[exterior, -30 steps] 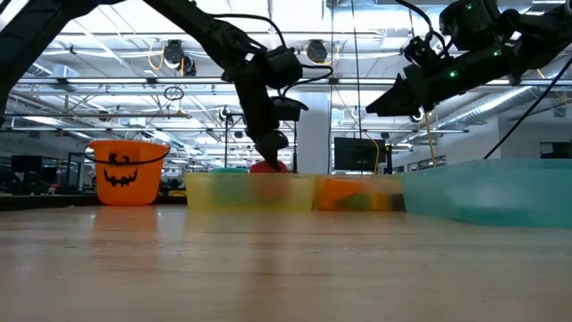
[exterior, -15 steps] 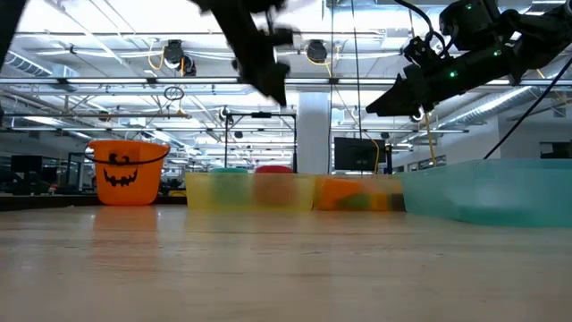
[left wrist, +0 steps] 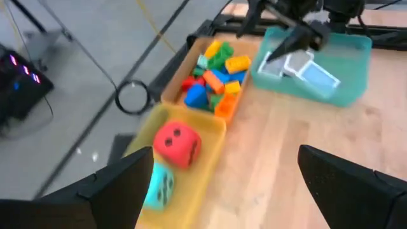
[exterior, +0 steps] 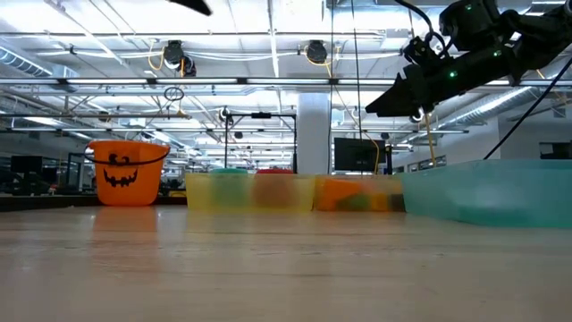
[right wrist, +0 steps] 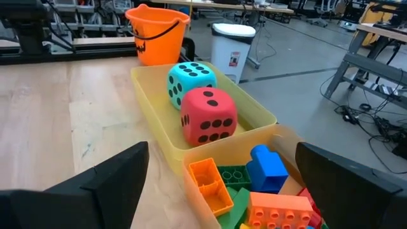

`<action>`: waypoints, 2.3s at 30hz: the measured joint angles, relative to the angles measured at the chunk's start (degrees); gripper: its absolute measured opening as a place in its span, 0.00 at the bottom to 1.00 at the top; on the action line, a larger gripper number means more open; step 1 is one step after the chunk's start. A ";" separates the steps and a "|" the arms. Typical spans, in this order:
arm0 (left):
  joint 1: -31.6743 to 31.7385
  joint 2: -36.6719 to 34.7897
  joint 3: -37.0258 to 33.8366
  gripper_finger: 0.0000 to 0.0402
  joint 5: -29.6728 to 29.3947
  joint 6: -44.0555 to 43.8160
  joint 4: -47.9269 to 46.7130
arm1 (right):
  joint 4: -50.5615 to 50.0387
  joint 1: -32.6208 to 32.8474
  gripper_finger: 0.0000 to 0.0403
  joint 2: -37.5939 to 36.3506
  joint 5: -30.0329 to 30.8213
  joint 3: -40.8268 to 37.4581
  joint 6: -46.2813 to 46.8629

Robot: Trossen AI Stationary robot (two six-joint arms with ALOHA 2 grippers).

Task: Pick & Place Toys
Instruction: Return to Home Position

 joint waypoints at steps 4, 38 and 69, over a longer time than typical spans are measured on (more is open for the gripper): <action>-3.79 -6.36 -7.23 0.98 -0.39 -3.69 -0.19 | -1.42 0.89 0.91 0.00 -0.18 0.00 6.80; -9.57 -65.01 -77.38 0.98 -0.79 -7.36 41.58 | -12.42 1.11 0.91 -38.23 -8.78 -13.12 11.09; -9.59 -71.03 -84.97 0.98 9.52 -2.29 48.72 | -18.67 1.14 0.91 -54.29 -20.91 -16.05 13.91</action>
